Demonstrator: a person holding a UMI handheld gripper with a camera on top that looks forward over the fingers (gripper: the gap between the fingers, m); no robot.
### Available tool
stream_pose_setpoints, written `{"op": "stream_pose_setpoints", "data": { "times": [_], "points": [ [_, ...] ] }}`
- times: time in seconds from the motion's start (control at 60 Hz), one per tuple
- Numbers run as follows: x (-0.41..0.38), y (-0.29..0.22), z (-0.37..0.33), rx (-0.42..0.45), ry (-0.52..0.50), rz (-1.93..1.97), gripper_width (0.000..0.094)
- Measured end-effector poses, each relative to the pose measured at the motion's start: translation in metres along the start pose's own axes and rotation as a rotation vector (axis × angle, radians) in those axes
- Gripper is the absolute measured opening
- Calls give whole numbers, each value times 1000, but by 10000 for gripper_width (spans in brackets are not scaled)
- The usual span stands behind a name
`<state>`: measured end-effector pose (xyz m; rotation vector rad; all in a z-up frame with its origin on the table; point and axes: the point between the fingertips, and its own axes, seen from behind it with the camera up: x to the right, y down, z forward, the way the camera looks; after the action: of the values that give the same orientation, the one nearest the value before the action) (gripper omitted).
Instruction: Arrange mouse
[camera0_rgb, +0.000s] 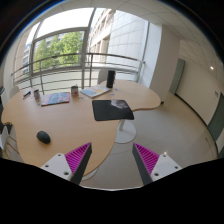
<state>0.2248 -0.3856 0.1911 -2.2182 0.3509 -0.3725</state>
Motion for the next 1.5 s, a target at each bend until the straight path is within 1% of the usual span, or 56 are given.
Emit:
{"op": "stream_pose_setpoints", "data": {
  "times": [0.133, 0.233, 0.367, 0.467, 0.55, 0.6, 0.7, 0.75, 0.967, 1.15, 1.2, 1.233, 1.267, 1.3, 1.317, 1.35, 1.5],
  "points": [
    [-13, 22, -1, -35, -29, -8, 842],
    [-37, 60, -6, -65, -81, -38, 840],
    [-103, 108, -6, -95, -197, -100, 844],
    [-169, 127, 8, -99, -299, -125, 848],
    [-221, 126, 27, -74, -357, -149, 841],
    [-249, 118, 40, -49, -382, -167, 841],
    [-294, 100, 73, -11, -400, -193, 843],
    [-314, 91, 90, -3, -399, -199, 843],
    [-369, 72, 151, -20, -375, -235, 849],
    [-381, 47, 185, -9, -348, -222, 831],
    [-387, 44, 191, -19, -361, -199, 802],
    [-388, 41, 196, -26, -372, -189, 767],
    [-393, 41, 197, -34, -392, -179, 693],
    [-398, 40, 199, -42, -413, -167, 595],
    [-397, 39, 198, -40, -412, -167, 568],
    [-396, 39, 198, -35, -406, -184, 556],
    [-400, 40, 196, -38, -433, -224, 434]
  ]
}}
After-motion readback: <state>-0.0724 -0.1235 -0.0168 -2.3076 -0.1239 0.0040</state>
